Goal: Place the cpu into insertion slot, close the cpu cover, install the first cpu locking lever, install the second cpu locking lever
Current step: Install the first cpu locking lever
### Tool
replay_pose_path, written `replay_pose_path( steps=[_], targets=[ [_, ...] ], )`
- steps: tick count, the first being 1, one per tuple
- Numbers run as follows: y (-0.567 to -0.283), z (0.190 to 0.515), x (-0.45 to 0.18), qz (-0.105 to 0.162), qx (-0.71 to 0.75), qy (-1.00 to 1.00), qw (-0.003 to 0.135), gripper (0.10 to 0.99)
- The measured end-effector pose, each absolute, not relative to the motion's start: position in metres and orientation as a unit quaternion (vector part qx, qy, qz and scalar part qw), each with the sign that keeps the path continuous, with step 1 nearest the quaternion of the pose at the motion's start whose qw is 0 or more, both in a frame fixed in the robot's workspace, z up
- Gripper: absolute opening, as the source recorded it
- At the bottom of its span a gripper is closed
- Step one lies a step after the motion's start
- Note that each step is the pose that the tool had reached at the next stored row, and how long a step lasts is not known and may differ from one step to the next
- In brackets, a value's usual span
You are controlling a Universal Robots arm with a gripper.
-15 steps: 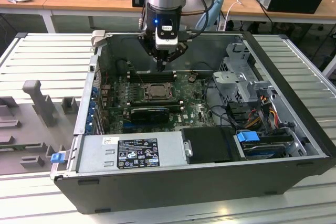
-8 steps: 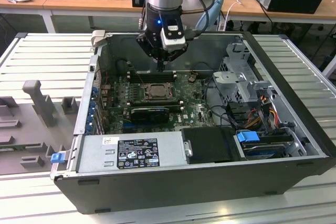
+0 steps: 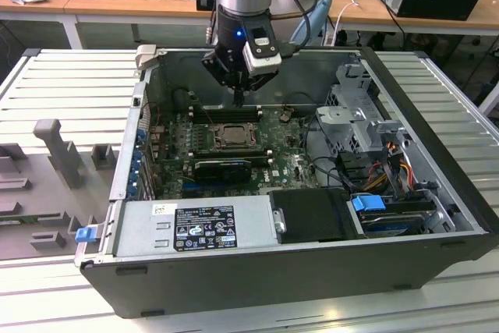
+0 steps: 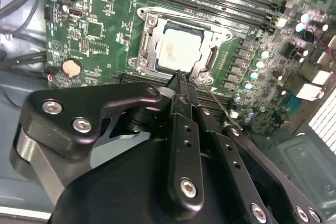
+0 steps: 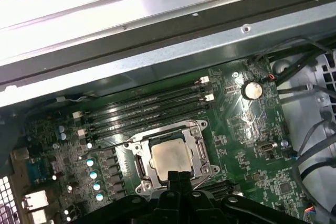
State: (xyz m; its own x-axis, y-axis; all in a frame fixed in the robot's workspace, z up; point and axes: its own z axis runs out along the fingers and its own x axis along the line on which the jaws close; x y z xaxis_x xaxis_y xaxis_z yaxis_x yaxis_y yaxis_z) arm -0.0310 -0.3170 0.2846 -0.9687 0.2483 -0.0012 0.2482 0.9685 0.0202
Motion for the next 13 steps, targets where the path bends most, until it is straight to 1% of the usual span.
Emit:
replay_pose_path(
  steps=[6, 13],
  targets=[
    [-0.317, 0.282, -0.031, 0.01, 0.067, 0.998, 0.001, 0.106],
    [-0.317, 0.275, -0.053, 0.011, 0.064, 0.998, 0.001, 0.106]
  ],
)
